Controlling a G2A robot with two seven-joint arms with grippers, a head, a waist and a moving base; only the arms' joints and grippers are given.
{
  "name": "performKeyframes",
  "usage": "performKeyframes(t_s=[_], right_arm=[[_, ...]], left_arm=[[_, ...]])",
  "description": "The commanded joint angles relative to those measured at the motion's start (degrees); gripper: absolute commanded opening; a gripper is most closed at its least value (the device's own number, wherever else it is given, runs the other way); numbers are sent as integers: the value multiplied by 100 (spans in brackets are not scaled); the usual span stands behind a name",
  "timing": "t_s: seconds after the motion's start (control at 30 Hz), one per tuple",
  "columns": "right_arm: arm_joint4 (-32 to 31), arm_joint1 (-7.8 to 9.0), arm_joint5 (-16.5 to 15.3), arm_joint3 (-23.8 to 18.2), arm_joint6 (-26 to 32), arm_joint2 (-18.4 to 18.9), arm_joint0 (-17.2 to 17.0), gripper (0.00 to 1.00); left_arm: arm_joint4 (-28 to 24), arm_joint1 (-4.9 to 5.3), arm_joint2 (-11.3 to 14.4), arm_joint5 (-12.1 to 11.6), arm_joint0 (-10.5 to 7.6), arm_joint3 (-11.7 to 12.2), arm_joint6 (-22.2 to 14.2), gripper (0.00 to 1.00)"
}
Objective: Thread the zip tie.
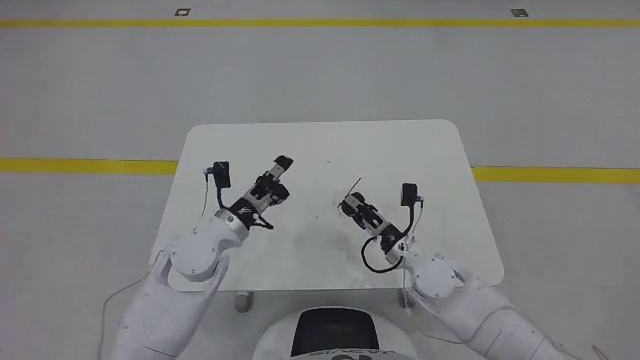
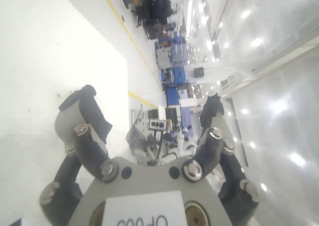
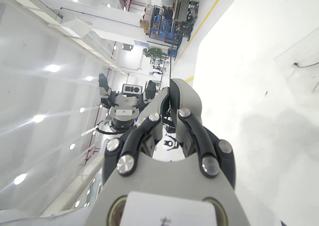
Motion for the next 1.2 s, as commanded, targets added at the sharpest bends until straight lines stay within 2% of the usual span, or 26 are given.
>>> performKeyframes(t_s=[0.0, 0.07, 0.13, 0.37, 0.43, 0.5, 0.6, 0.63, 0.7, 0.9, 1.03, 1.17], right_arm=[[126, -28, 0, 73, 368, 131, -34, 0], [238, -60, 0, 115, 618, 257, -74, 0], [246, -71, 0, 128, 676, 302, -87, 0], [217, -77, 15, 127, 630, 323, -89, 0], [85, -98, 0, 105, 623, 310, -107, 0], [47, -128, 0, 79, 664, 304, -138, 0], [-56, -179, 0, 91, 699, 300, -170, 0], [-120, -195, 0, 125, 732, 290, -165, 0], [-140, -207, 0, 139, 717, 293, -163, 0], [-140, -207, 0, 139, 717, 293, -163, 0], [-267, -254, 1, 102, 672, 271, -168, 0], [-200, -334, 0, 115, 703, 234, -155, 0]], left_arm=[[-140, 1, 25, 5, -46, 125, -198, 100], [-112, 4, 76, 0, -119, 202, -310, 100], [79, 12, 100, -180, -159, 202, -310, 100], [63, 11, 113, -183, -158, 203, -320, 100], [-67, 13, 193, -209, -172, 244, -580, 100], [-83, 45, 248, -90, -203, 307, -1126, 100], [-288, 76, 241, 21, -201, 376, -1550, 100], [-233, 86, 258, -9, -203, 361, -1639, 100], [-30, 101, 241, -118, -209, 338, -1570, 100], [-30, 101, 241, -118, -209, 338, -1570, 100], [7, 106, 413, -120, -231, 408, -1726, 100], [-263, 85, 579, -65, -294, 510, -1698, 100]])
